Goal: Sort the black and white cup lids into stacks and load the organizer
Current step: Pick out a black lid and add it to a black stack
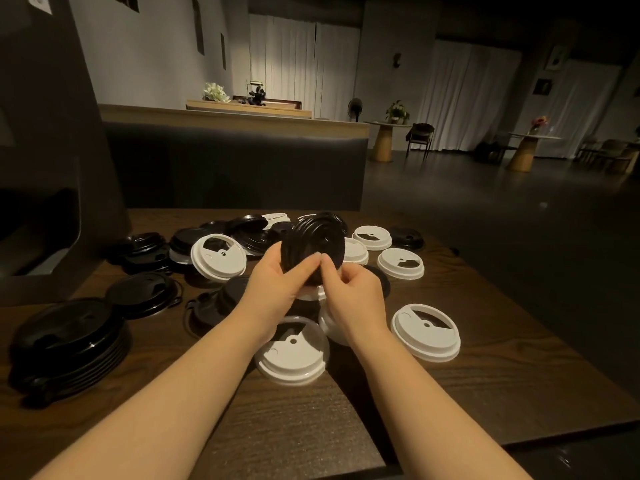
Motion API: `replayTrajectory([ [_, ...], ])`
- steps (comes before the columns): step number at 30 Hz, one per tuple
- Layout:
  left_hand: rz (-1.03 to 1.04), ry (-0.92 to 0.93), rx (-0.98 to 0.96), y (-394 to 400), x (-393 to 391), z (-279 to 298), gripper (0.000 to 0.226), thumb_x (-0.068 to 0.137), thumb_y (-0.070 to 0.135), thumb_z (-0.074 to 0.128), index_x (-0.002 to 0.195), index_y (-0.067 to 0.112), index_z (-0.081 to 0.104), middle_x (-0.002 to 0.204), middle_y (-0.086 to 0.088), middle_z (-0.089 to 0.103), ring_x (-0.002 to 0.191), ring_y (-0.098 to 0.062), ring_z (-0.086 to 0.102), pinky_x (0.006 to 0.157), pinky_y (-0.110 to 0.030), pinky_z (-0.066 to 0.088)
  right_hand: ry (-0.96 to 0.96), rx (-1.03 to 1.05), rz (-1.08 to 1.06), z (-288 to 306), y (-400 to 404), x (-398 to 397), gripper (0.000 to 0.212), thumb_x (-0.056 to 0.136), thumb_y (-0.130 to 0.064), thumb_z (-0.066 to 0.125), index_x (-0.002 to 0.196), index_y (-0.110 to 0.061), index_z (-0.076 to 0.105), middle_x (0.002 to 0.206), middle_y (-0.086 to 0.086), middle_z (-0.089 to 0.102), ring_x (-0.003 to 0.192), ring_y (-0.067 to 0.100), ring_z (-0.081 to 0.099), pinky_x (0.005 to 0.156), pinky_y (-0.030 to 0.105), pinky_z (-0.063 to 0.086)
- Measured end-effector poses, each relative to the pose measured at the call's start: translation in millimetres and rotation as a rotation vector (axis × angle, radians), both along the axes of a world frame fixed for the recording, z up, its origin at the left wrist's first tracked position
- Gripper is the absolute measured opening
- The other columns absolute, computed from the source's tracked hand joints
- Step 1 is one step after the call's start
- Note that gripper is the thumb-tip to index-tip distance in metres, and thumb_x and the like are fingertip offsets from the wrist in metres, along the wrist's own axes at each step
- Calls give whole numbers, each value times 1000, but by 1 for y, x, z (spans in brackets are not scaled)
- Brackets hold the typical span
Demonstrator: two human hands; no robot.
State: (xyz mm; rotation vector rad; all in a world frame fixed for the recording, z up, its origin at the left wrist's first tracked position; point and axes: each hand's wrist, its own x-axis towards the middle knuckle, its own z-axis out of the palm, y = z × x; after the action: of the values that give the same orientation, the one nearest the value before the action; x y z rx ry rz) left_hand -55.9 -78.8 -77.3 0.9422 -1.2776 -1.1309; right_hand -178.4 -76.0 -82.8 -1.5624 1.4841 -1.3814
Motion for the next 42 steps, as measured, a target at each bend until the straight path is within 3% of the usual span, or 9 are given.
replayTrajectory([
  [4,-32,87,97,-6,9,3,28,96,19,53,123,17,57,113,-7,69,108,-23,66,88,-39,55,-315,-2,24,7,-6,0,28,86,-28,67,102,-15,48,91,-1,52,82,10,54,75,23,48],
  [8,-71,51,127,-6,17,7,26,94,14,56,120,17,57,111,-7,69,104,-20,66,87,-35,55,-471,26,188,3,-13,-3,33,86,-16,67,111,-32,53,118,0,60,113,18,58,97,41,50],
  [12,91,-107,78,-11,17,11,45,84,29,71,125,20,56,114,-2,67,106,-20,65,93,-42,54,-477,-18,184,3,-14,-3,33,84,-9,68,111,-25,59,114,5,63,109,20,61,94,42,52],
  [17,136,-203,125,-12,23,24,50,81,38,73,124,20,57,113,-2,67,107,-20,64,94,-43,53,-565,68,263,10,-15,6,44,88,-7,62,128,-21,51,113,-6,57,96,7,57,65,16,52],
  [20,123,-166,156,-6,40,30,52,76,42,75,121,20,60,112,-3,69,106,-21,65,94,-44,53,-708,238,429,24,-16,15,38,90,-18,60,128,-13,54,117,5,64,101,17,65,75,26,55],
  [27,178,-132,144,24,101,51,23,87,37,66,106,26,71,107,-2,72,106,-22,66,94,-43,53,-256,53,470,56,-5,72,14,94,-21,56,101,-26,67,102,0,69,101,18,64,83,31,55],
  [32,416,53,112,45,156,65,18,92,25,61,103,14,71,104,-9,73,104,-27,66,95,-48,52,-531,337,721,69,8,133,45,91,-32,61,132,-18,50,126,4,58,107,22,61,76,36,57],
  [36,567,137,160,61,200,68,28,91,27,63,114,11,67,108,-11,70,105,-29,65,93,-49,52,-520,365,751,66,22,192,38,91,-8,60,128,-15,52,120,10,62,103,28,64,79,40,58],
  [42,758,-123,284,88,264,62,24,86,38,67,85,14,67,76,0,62,76,-17,59,65,-30,49,-273,308,705,71,22,257,37,91,-4,57,125,-15,50,122,8,57,105,24,60,79,35,55],
])
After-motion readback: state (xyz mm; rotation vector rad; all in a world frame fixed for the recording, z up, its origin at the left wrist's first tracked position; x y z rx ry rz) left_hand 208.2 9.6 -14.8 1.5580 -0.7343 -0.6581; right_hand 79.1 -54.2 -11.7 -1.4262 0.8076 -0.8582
